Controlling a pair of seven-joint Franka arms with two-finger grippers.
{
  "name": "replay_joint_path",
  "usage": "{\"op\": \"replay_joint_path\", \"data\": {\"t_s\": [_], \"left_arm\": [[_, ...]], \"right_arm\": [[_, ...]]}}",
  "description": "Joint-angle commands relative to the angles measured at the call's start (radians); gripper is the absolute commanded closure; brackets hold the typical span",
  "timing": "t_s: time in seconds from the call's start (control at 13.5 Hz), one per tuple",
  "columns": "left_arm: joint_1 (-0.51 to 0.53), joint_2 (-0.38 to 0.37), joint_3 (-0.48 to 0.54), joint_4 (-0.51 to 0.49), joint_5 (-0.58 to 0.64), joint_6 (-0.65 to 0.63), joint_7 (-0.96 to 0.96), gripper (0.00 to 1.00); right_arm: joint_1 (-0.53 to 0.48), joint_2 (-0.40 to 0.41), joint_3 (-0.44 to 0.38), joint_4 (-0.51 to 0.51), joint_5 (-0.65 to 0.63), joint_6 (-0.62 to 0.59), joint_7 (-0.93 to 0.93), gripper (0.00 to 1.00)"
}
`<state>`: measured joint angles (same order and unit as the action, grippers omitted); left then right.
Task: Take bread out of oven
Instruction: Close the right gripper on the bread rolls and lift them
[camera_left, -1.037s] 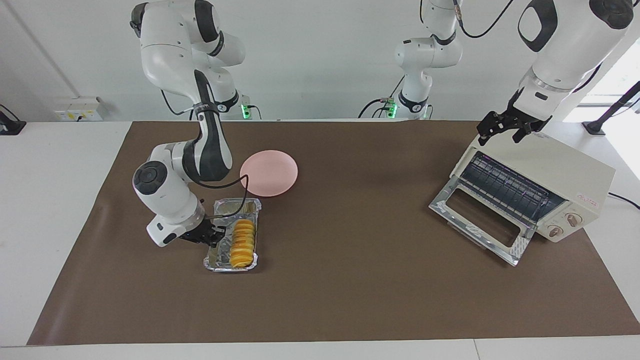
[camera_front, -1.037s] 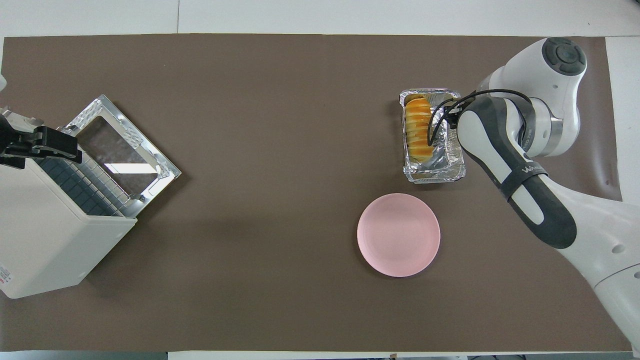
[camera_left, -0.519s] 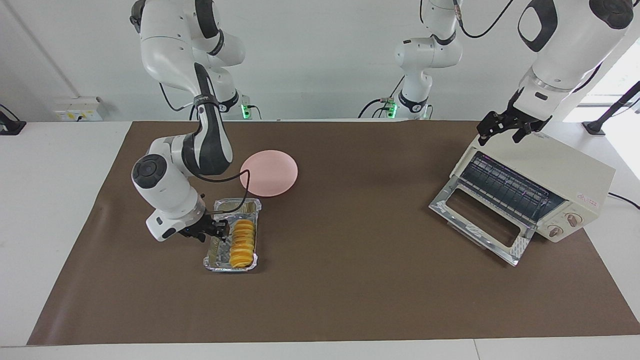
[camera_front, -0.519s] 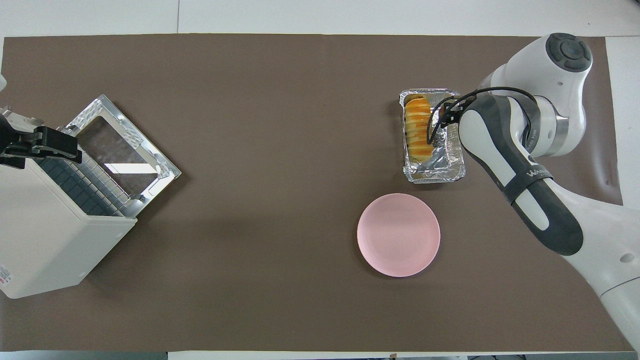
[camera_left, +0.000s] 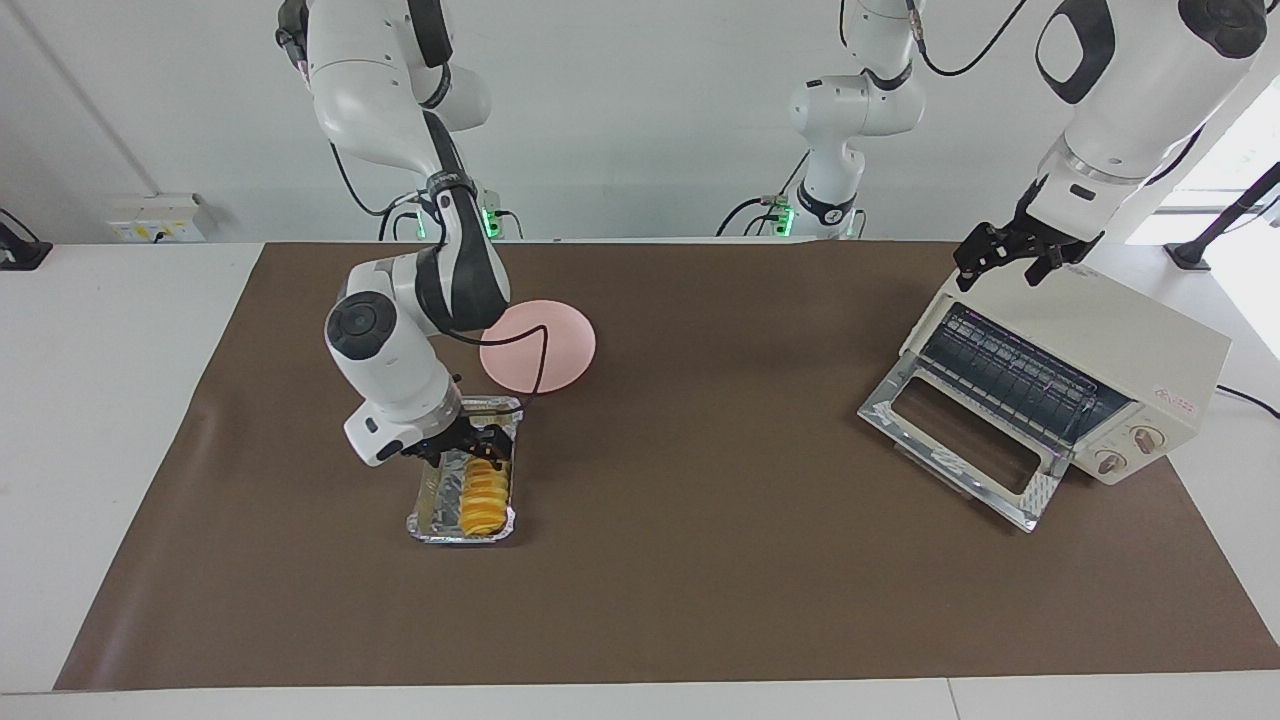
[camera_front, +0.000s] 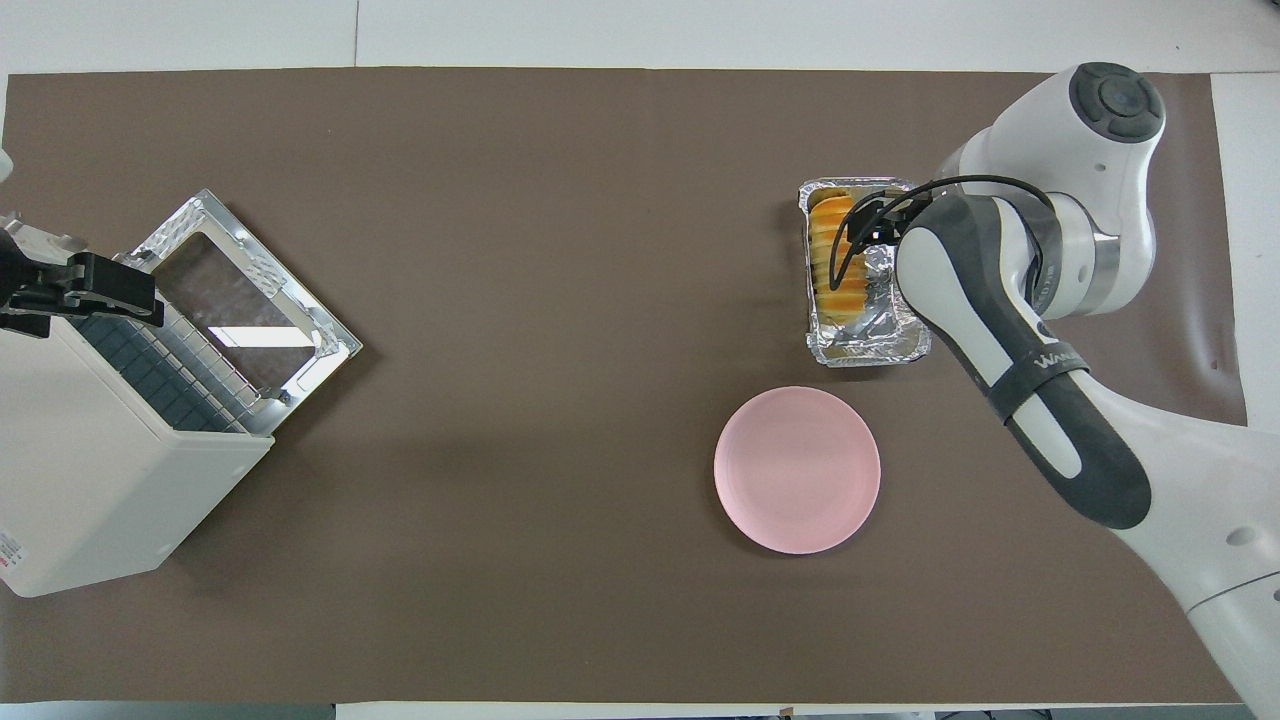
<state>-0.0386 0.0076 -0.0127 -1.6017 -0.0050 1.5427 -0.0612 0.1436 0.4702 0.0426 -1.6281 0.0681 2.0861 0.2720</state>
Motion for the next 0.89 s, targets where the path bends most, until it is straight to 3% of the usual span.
{"op": "replay_joint_path", "data": {"t_s": [0.0, 0.74, 0.81], "left_arm": [[0.010, -0.003, -0.001, 0.005, -0.020, -0.003, 0.011, 0.00], [0.010, -0.003, -0.001, 0.005, -0.020, -0.003, 0.011, 0.00], [0.010, -0.005, -0.001, 0.005, -0.020, -0.003, 0.011, 0.00]], "right_arm": [[0.008, -0.004, 0.000, -0.042, -0.040, 0.041, 0.030, 0.00], [0.016, 0.007, 0.000, -0.107, -0.073, 0.136, 0.061, 0.00], [0.014, 0.004, 0.000, -0.125, -0.073, 0.161, 0.064, 0.11]]}}
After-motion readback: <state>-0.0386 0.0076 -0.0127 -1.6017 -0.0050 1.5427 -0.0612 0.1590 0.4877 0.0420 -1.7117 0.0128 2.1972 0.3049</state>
